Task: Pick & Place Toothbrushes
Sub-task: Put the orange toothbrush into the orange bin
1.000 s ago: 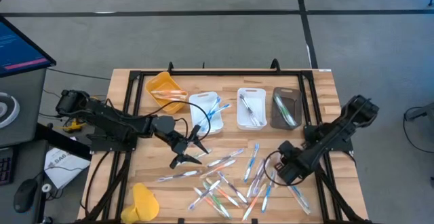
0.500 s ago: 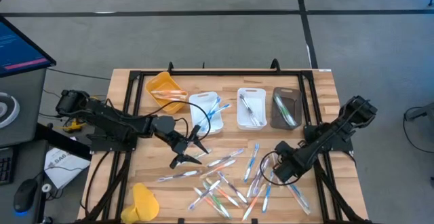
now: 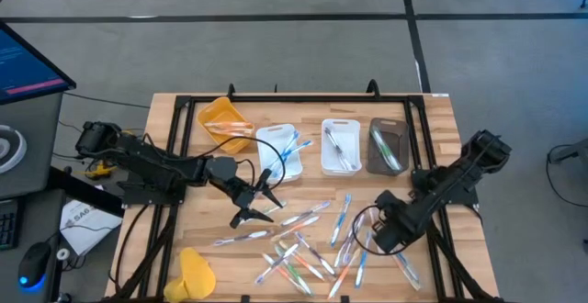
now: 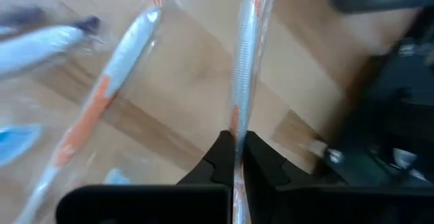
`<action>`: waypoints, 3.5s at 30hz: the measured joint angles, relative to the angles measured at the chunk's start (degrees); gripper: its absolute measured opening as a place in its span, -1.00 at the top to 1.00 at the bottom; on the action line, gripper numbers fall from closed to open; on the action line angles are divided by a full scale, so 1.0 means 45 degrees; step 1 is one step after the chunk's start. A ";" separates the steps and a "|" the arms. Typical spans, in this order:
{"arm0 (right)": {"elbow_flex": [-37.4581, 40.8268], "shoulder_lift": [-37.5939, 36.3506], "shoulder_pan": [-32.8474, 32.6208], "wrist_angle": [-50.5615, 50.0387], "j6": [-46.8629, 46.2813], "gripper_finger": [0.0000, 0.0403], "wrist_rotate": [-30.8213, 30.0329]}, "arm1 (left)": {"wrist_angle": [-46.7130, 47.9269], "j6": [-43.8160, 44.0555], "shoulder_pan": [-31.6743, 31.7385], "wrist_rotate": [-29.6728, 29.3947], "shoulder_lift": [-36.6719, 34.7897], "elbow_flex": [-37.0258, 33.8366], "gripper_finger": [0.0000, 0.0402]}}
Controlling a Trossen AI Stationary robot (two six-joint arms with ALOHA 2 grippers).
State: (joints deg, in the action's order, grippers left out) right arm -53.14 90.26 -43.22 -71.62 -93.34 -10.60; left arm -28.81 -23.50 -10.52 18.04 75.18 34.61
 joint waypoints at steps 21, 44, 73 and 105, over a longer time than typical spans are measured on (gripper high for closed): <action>-0.3338 0.0146 -0.1413 0.6076 1.0328 1.00 -1.2828 | -0.4216 0.2426 -0.0126 0.0007 0.0735 0.0019 -0.04; -0.3343 0.2118 0.0774 1.3708 1.9529 0.99 -1.2606 | -0.9805 0.3386 -0.0295 -0.1933 0.5276 0.0695 -0.04; -0.3343 0.2113 0.1811 1.3645 1.9840 0.97 -1.1191 | -0.9488 0.2658 -0.0290 -0.2686 0.5241 0.0695 0.37; -0.3343 0.2103 -0.0078 1.1975 1.8291 0.16 -1.1319 | -0.2810 0.0818 -0.0262 -0.5572 0.0172 0.0694 0.91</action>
State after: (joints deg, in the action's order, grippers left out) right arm -68.18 99.72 -43.57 -17.73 -11.03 -61.54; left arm -41.45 -19.82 -11.70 -7.03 75.95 37.73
